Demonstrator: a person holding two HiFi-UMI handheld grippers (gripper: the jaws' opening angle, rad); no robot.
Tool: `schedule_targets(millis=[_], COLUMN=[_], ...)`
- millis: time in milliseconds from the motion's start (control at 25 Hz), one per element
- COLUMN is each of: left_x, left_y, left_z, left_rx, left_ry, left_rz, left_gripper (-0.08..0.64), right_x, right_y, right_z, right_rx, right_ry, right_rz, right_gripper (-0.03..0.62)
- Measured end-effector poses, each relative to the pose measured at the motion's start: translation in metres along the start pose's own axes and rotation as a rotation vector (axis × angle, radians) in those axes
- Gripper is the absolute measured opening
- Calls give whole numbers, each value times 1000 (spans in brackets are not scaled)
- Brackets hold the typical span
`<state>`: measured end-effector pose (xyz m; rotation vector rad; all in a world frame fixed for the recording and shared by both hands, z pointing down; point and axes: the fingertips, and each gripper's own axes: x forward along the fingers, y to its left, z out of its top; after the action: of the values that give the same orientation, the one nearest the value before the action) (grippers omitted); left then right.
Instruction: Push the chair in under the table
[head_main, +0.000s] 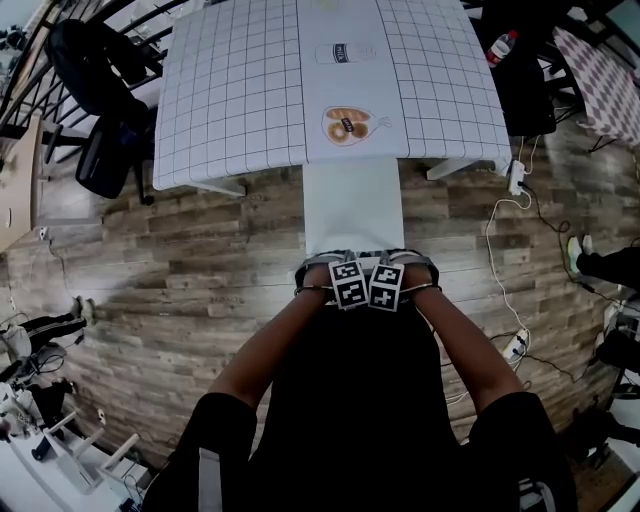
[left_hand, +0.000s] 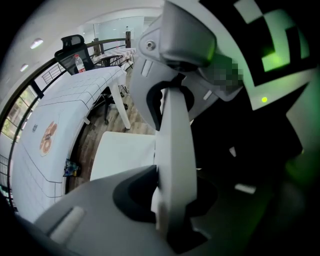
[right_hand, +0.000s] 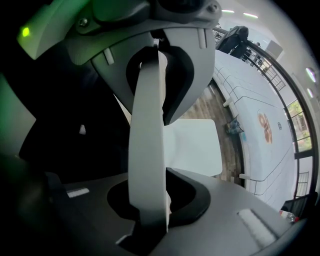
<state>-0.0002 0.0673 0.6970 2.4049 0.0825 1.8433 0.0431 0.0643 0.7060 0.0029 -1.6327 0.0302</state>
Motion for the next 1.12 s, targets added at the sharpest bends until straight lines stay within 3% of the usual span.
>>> schedule_targets(millis=[160,400,1120], left_x=[-23,15,11], left_y=[44,50,110], left_z=[7,12,24], left_rx=[-15,-34,-111], left_ry=[9,0,6], left_rz=[-5,3,-8], left_gripper=[89,87,94], right_x=[-19,16,15], right_y=[-46,-51,-114], right_z=[2,-14,-22], right_rx=[-9,-32,-92], right_ry=[-7,-8,-13], right_rz=[11,8,2], right_gripper=[77,77,77])
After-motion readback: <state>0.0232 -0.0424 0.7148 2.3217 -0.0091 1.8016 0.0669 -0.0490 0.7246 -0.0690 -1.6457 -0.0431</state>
